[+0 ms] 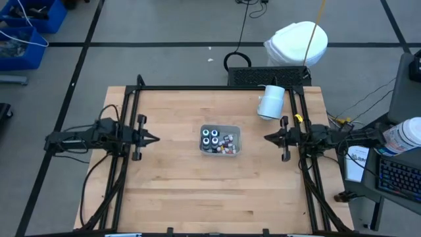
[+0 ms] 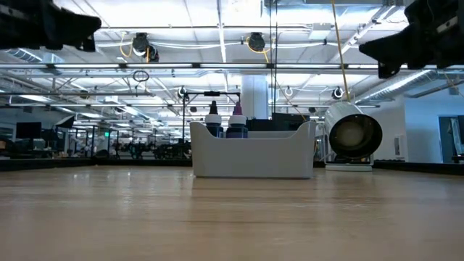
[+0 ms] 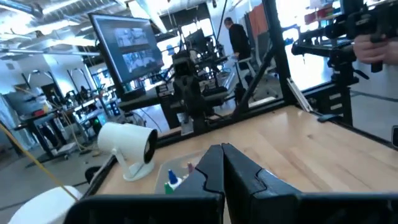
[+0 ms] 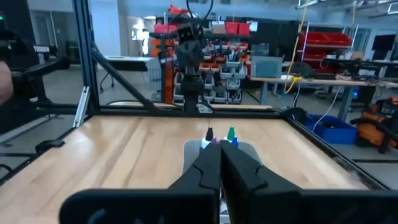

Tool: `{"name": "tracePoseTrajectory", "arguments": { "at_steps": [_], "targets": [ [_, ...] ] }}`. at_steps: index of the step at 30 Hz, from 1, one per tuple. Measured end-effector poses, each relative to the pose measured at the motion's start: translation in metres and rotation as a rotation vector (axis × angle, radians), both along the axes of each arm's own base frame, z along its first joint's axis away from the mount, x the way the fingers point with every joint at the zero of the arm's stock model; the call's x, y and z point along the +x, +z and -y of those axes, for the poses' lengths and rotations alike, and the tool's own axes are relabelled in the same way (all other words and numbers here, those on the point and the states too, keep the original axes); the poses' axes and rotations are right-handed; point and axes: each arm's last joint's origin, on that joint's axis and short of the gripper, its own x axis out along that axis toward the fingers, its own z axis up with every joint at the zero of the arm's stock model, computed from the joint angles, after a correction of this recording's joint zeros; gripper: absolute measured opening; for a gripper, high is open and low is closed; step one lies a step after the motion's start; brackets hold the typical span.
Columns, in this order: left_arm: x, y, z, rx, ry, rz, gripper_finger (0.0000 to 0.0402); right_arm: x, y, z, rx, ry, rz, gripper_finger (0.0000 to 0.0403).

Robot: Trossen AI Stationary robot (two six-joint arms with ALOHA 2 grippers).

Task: Pick & Place food coloring
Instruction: Return to Home Position

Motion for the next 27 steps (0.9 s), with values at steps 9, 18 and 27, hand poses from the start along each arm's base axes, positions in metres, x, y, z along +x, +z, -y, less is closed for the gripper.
{"name": "tracePoseTrajectory", "arguments": {
  "at_steps": [9,18,27],
  "targets": [
    [0.003,-0.037,0.0,-0.001,-0.007,0.032,0.0001,-0.004,-0.014,0.0,0.032,0.0,0.069,0.0],
    [0.003,-0.046,-0.003,-0.011,-0.058,-0.015,0.0001,-0.006,-0.018,0.001,0.032,-0.003,0.041,0.0],
    [0.002,-0.047,-0.007,-0.029,-0.059,-0.022,0.0001,-0.006,-0.021,0.002,0.059,-0.033,0.011,0.0]
  ]
}}
